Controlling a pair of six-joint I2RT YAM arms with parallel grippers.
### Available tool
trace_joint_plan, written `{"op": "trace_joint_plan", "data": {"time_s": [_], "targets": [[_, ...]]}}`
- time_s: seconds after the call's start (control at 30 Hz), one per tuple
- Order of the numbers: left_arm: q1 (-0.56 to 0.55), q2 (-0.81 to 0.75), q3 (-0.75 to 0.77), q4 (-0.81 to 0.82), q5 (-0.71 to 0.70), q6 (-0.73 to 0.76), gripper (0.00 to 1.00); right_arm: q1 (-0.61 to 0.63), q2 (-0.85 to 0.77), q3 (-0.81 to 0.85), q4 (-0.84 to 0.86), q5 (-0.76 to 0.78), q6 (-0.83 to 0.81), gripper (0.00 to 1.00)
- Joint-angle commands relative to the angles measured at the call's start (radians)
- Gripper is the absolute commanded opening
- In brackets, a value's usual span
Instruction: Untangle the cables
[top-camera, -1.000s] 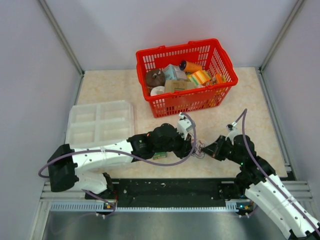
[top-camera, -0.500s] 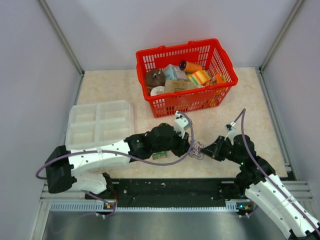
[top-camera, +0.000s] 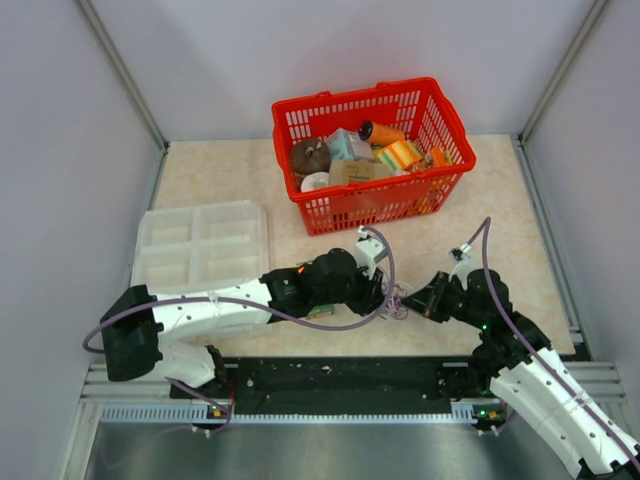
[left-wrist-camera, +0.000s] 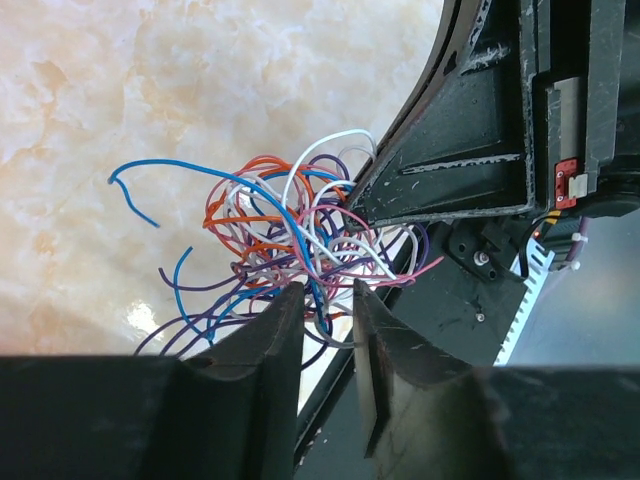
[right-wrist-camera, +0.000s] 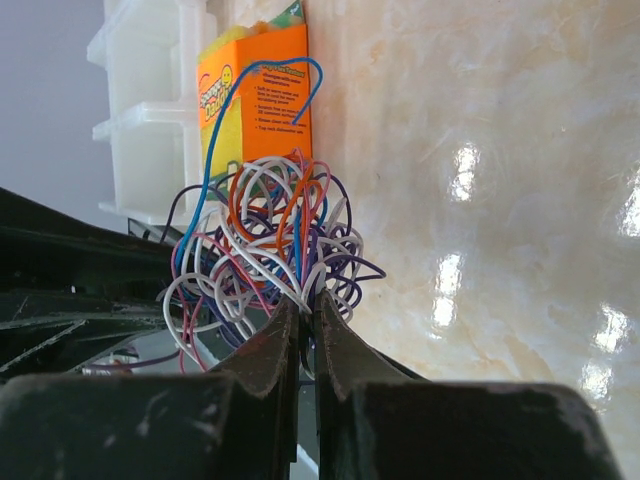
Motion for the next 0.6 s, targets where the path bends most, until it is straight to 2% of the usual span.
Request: {"op": "trace_joint_plan", "data": {"time_s": [0.0, 0.1, 0.2, 0.27, 0.4, 0.47, 0.57], "targets": [[0.002, 0.002, 0.027, 0.063, 0.007, -0.005, 0.22, -0.006, 0.005, 0.055, 0.065, -0.021, -0.006, 0.0], [0.002, -0.002, 0.046, 0.029, -0.018, 0.001, 0.0, -0.006, 0.007, 0.043, 0.065, -0.012, -0.003, 0.0], [0.002, -0.014, 0.052, -0.002, -0.114, -0.004, 0.0, -0.006, 0.012, 0.034, 0.068, 0.034, 0.004, 0.0], [0.002, -0.033, 0.055, -0.035, -0.178, -0.008, 0.0, -0.006, 0.012, 0.035, 0.039, 0.117, 0.02, 0.0], [0.001, -0.118, 0.034, -0.078, -0.298, -0.008, 0.0, -0.006, -0.004, 0.009, -0.131, 0.447, 0.18, 0.0], [-0.001, -0.216, 0.011, -0.078, -0.355, 0.027, 0.0, -0.006, -0.007, -0.032, -0.178, 0.583, 0.268, 0.0], [-0.001, -0.367, -0.006, -0.069, -0.413, 0.117, 0.0, -0.006, 0.018, -0.089, -0.213, 0.695, 0.359, 0.0]]}}
